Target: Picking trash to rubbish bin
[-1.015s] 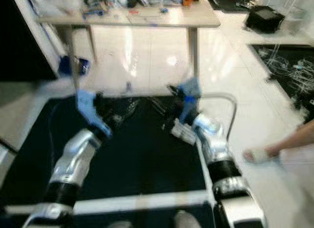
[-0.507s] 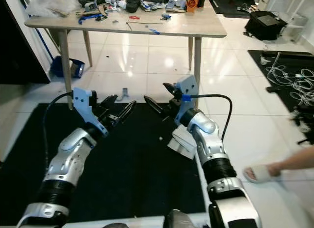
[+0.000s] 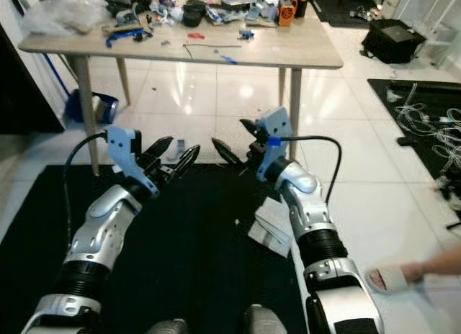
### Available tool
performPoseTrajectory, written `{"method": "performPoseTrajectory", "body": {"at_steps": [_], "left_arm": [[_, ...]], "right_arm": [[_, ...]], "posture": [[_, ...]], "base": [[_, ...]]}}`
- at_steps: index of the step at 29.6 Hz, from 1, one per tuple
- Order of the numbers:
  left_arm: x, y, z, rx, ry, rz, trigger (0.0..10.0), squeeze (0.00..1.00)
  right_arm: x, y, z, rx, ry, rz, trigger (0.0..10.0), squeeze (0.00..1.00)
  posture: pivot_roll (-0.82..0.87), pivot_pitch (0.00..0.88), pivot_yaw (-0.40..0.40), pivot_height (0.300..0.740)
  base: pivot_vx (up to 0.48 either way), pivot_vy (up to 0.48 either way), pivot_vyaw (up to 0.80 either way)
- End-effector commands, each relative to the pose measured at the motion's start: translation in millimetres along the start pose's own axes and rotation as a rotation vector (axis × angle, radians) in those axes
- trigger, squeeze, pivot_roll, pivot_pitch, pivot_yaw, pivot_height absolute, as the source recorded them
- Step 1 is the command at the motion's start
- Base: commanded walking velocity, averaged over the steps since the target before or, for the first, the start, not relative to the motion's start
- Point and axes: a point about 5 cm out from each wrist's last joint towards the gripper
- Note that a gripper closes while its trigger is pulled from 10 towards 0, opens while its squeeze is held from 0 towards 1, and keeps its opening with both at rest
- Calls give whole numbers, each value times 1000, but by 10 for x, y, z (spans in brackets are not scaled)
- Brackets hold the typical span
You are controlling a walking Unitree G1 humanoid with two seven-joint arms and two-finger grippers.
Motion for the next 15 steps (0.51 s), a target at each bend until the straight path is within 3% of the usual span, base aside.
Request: {"method": "performPoseTrajectory", "body": {"at_steps": [1,3,15], "left_arm": [[-1,-12,5,8,-6,-9,10000,0],[0,-12,4,8,-7,-9,10000,0],[-2,-10,2,10,-8,-8,10000,0]], "right_arm": [[-14,27,28,-16,-8,4,10000,0],[-13,23,26,-25,-5,-3,10000,0],[-9,12,18,-25,1,-14,10000,0]], "posture": [[12,0,-26,740],[12,0,-26,740],[12,0,-26,740]], "base": [[480,0,0],[480,0,0],[480,0,784]]}}
Point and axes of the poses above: a point about 5 cm out from each wrist's last joint towards the gripper, its own x axis pointing out of the wrist towards the gripper, its own y axis along the axis of the wrist's last joint, z = x × y, and after that the axes turned 10 degrees about x, right-handed
